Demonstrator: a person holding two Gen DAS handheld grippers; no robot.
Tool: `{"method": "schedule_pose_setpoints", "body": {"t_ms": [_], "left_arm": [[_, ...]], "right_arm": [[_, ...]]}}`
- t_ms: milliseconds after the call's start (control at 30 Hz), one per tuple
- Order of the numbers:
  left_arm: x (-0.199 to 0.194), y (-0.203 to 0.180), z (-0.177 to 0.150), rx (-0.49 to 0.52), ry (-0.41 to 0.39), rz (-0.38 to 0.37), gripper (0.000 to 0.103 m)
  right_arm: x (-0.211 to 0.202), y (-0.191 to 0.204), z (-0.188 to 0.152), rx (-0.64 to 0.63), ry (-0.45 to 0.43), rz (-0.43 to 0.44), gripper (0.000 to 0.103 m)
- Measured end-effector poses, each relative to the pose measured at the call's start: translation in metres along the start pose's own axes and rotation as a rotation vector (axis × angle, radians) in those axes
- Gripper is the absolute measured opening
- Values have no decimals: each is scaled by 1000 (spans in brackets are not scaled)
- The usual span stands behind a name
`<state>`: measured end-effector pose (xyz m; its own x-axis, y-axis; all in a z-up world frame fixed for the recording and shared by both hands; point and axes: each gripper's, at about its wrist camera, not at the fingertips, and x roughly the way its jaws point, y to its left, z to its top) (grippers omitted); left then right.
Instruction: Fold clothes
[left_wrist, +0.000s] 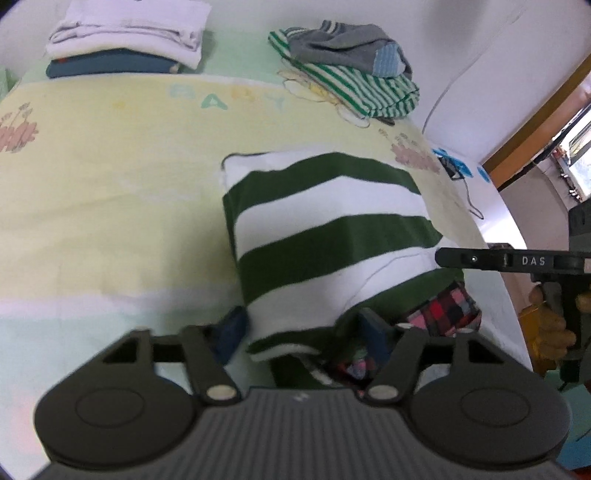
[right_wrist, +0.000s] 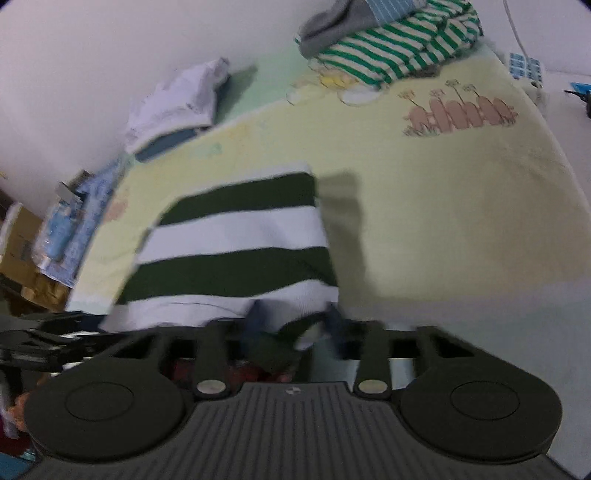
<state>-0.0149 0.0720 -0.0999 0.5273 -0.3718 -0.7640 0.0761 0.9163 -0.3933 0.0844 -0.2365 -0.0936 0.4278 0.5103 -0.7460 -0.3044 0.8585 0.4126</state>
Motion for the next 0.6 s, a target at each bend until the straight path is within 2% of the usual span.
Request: {"method": "schedule_pose_setpoints", "body": {"t_ms": [33,133,200,233,333,400,500,567,600], "left_arm": [[-2,-2,0,6,-6,-5,52],[-10,-5,1,26,-16,-12,39],[-20,-2,3,14,-38,-35,38],[-20,0,2,13,-34,-39,38],[-9,4,-2,14,9,-43,38],[-5,4,-4,19,11,-49,38],[-2,8,-6,20,7,-47,49],[-3,13,-6,5,14,-54,51],[-7,13,-4,9,9,-50,52]], "right_arm": [[-4,1,-1,11,-6,28,16],[-16,-2,-2,85,-9,158,14],[-23,-7,-5,162,-24,242,14],[-24,-7,-6,171,-27,228,14],[-8,-11,-14,107,4,77,14],[1,-18,-18,123,13,76,13],[5,-21,-18,108,21,93,15],[1,-25,-17,130,25,91,21],[-3,-24,-16,125,18,77,32]]}}
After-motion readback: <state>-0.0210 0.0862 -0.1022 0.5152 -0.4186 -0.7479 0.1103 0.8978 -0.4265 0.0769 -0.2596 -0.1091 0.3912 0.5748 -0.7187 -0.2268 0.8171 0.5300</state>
